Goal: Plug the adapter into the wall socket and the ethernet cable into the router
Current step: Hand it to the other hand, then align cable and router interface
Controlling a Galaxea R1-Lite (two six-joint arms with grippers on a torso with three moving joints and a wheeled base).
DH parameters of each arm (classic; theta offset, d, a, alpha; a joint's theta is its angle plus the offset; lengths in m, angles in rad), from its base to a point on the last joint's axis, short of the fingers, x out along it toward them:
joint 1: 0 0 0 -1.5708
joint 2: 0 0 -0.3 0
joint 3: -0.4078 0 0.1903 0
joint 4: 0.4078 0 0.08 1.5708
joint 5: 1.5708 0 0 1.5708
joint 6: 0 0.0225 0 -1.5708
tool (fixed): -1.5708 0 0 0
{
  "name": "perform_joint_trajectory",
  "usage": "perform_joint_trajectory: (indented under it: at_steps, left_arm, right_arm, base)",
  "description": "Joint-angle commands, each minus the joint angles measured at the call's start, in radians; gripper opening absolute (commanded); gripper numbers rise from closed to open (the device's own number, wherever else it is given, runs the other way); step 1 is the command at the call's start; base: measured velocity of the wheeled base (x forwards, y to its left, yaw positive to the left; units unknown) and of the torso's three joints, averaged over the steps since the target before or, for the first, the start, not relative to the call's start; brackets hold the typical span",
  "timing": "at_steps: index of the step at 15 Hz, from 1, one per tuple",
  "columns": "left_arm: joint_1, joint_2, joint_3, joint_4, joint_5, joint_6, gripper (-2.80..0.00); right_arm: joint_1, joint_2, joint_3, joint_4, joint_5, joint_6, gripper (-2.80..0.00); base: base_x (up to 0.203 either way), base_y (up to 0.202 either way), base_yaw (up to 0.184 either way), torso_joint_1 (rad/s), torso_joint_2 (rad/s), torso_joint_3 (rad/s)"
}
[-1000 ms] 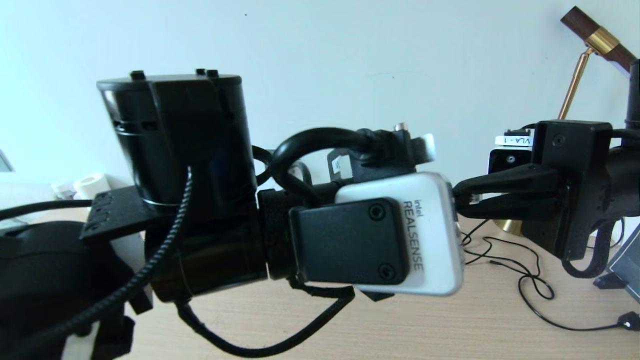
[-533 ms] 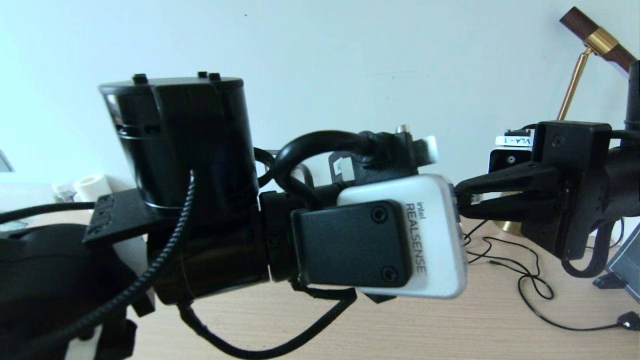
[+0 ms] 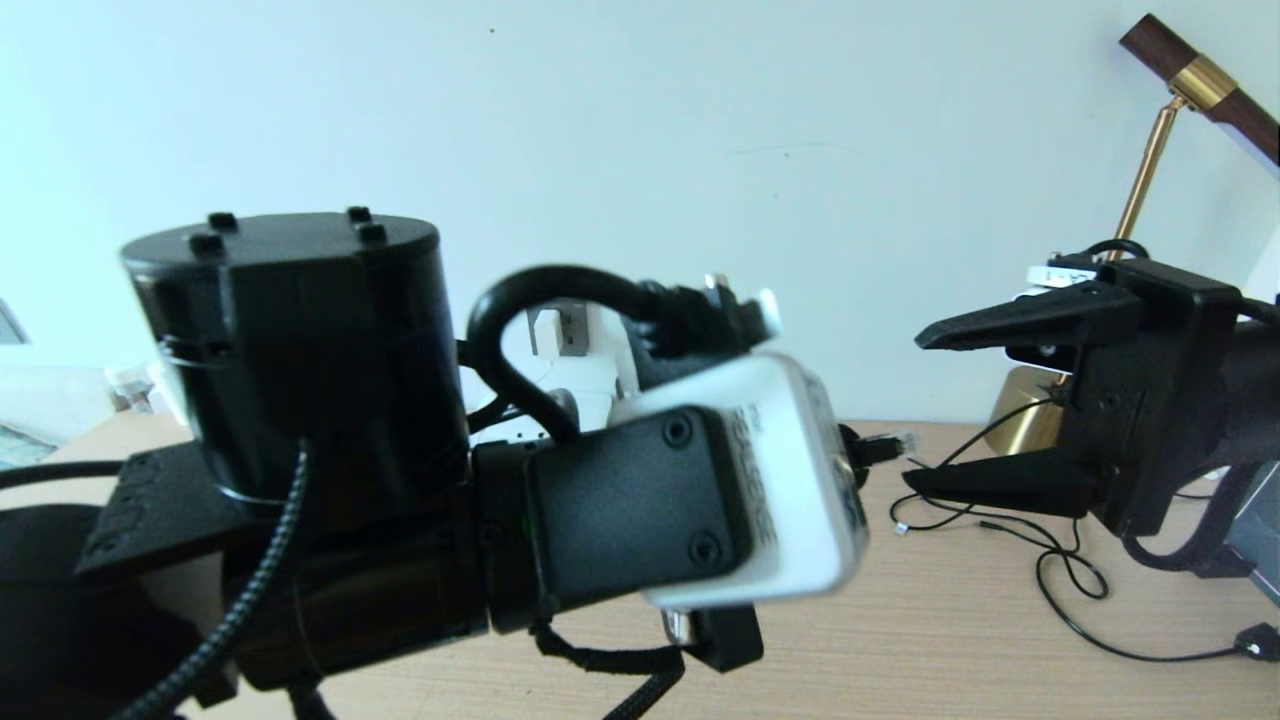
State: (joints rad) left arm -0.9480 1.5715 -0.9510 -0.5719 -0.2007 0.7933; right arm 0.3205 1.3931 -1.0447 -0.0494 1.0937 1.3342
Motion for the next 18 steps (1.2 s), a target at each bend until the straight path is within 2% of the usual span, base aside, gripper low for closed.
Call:
perform_joint_trajectory:
  at_steps: [1, 3, 4, 5, 6, 8, 10, 11, 12, 14, 16, 18]
  left_arm:
    - [0.013, -0.055, 0.014, 0.016, 0.061, -0.258, -2.80]
    - [0.030, -0.072, -0.005, 0.104, 0.133, -0.500, -2.80]
    - [0.049, -0.077, -0.008, 0.146, 0.160, -0.600, -2.80]
    - [0.092, -0.081, -0.008, 0.180, 0.181, -0.665, -2.80]
    - [0.148, -0.078, -0.005, 0.203, 0.189, -0.698, -2.80]
    - [0.271, -0.059, 0.031, 0.231, 0.194, -0.743, -2.80]
    - [0.382, -0.003, 0.091, 0.232, 0.193, -0.779, -2.80]
    - [0.421, 0.026, 0.113, 0.231, 0.196, -0.797, -2.80]
    - [0.443, 0.042, 0.128, 0.231, 0.204, -0.818, -2.80]
    - [0.440, 0.048, 0.153, 0.233, 0.239, -0.850, -2.80]
    - [0.439, 0.049, 0.171, 0.233, 0.245, -0.875, -2.80]
    - [0.439, 0.042, 0.181, 0.231, 0.248, -0.899, -2.80]
  right_arm:
    - [-0.001, -0.095, 0.043, 0.000, -0.106, -0.057, 0.00]
    - [-0.006, -0.246, 0.140, 0.011, -0.282, -0.197, 0.00]
    - [-0.010, -0.319, 0.191, 0.031, -0.387, -0.301, 0.00]
    - [-0.014, -0.391, 0.238, 0.074, -0.537, -0.448, 0.00]
    - [-0.016, -0.458, 0.282, 0.130, -0.677, -0.581, 0.00]
    - [-0.018, -0.586, 0.367, 0.200, -0.877, -0.757, 0.00]
    - [-0.019, -0.701, 0.440, 0.254, -1.088, -0.835, 0.00]
    - [-0.020, -0.754, 0.480, 0.280, -1.159, -0.852, 0.00]
    - [-0.021, -0.799, 0.522, 0.302, -1.205, -0.865, -2.80]
    - [-0.021, -0.878, 0.597, 0.321, -1.237, -0.892, -2.80]
    - [-0.021, -0.970, 0.650, 0.327, -1.243, -0.926, -2.80]
    - [-0.026, -1.065, 0.727, 0.329, -1.245, -1.024, -2.80]
  base:
    - [0.000, 0.000, 0.000, 0.000, 0.00, 0.000]
    - [0.000, 0.000, 0.000, 0.000, 0.00, 0.000]
    - [0.000, 0.000, 0.000, 0.000, 0.00, 0.000]
    - [0.000, 0.000, 0.000, 0.000, 0.00, 0.000]
    - [0.000, 0.000, 0.000, 0.000, 0.00, 0.000]
    - [0.000, 0.000, 0.000, 0.000, 0.00, 0.000]
    - [0.000, 0.000, 0.000, 0.000, 0.00, 0.000]
    - [0.000, 0.000, 0.000, 0.000, 0.00, 0.000]
    - [0.000, 0.000, 0.000, 0.000, 0.00, 0.000]
    - [0.000, 0.000, 0.000, 0.000, 0.00, 0.000]
    - [0.000, 0.000, 0.000, 0.000, 0.00, 0.000]
    - [0.000, 0.000, 0.000, 0.000, 0.00, 0.000]
